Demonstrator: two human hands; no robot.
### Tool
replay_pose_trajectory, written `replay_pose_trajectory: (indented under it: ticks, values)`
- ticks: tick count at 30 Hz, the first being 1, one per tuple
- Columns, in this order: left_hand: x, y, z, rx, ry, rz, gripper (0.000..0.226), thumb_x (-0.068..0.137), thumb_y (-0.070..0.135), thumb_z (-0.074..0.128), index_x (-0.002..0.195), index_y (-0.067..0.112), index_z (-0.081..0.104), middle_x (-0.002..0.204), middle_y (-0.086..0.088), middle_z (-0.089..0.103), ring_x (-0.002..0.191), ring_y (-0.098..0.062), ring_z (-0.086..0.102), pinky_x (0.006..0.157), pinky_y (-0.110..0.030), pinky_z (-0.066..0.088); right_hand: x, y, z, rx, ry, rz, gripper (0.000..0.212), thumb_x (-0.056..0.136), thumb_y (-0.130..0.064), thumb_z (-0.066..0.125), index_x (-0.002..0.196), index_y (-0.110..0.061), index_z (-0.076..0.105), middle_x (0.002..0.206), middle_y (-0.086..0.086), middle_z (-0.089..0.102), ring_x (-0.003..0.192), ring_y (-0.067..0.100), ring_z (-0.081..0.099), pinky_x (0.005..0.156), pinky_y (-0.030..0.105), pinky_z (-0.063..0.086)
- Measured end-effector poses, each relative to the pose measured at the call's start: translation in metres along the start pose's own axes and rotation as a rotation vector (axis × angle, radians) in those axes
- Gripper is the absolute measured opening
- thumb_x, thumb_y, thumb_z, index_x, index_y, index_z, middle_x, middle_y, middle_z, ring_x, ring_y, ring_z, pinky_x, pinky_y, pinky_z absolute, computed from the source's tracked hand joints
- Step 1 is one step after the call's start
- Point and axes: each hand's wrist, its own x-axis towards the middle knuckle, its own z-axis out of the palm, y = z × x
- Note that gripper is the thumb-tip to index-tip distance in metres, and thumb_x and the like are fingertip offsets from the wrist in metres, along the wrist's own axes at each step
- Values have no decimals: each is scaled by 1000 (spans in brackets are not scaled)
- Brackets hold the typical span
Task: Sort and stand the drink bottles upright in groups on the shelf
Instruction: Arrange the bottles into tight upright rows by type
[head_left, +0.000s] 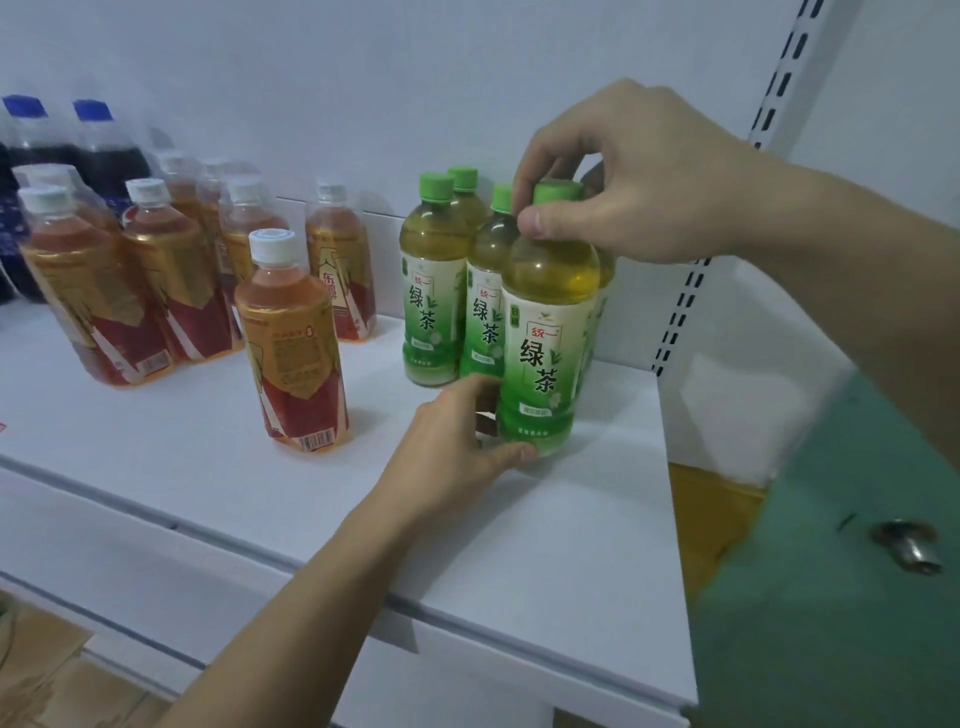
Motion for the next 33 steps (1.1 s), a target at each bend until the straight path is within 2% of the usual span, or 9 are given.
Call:
replay_pose_trajectory:
  ticks: [4,8,12,16,20,23,25,29,33]
  values:
    - [-1,-5,8,23,33,-16,58,81,25,84,134,26,59,118,12,72,104,-6,67,96,-36,55,-5,13,6,-35,13,43,11,87,-38,74,96,-34,76,100,-4,68,74,-7,55,69,16,42]
    - [0,-6,12,98,32,-14,58,85,25,80,138,28,57,127,11,69,110,-6,64,94,-28,51,-7,18,8,-34,11,84,8,87,-38,74,94,-34,76,100,-4,67,81,0,58,72,25,45]
    - [0,-4,15,197,32,-1,55,89,27,75,140,25,54,128,4,68,111,-17,62,90,-32,50,-9,21,10,1,-17,118,12,88,-38,74,97,-31,77,94,-13,61,62,-18,52,63,18,42]
    - [0,-5,17,259,28,17,53,91,28,73,140,24,53,126,1,68,106,-21,60,89,-35,50,-13,20,18,4,26,138,27,88,-42,74,113,-32,70,96,-9,60,76,-3,54,70,24,50]
    - [-1,-8,15,229,65,40,57,88,27,74,141,24,54,128,3,69,111,-18,63,90,-30,50,-42,20,38,56,317,153,51,89,-41,72,134,-31,51,115,-1,58,78,5,57,76,24,48]
    - [-5,-3,10,183,64,63,58,87,23,73,141,23,54,127,3,67,107,-15,65,92,-31,53,-86,2,64,242,569,201,39,91,-26,71,126,-25,53,117,0,57,65,7,57,62,18,49]
    - [-15,-3,-3,114,21,26,66,87,31,74,148,24,47,134,5,60,106,-9,66,91,-34,57,-124,-12,87,435,536,243,27,91,-19,71,114,-27,59,113,-4,61,68,9,60,58,20,50]
    - [-39,-8,-59,217,-63,61,64,84,55,59,145,35,48,132,20,56,104,11,62,82,-22,60,-168,-41,130,526,318,312,22,87,-34,66,107,-41,63,111,-20,63,98,8,61,66,17,52]
    - [-73,-27,-101,354,-113,15,40,94,39,59,134,40,56,118,24,63,101,8,62,81,-20,57,-150,-80,168,472,45,254,33,90,-42,63,122,-46,55,122,-27,52,116,-3,51,84,13,43]
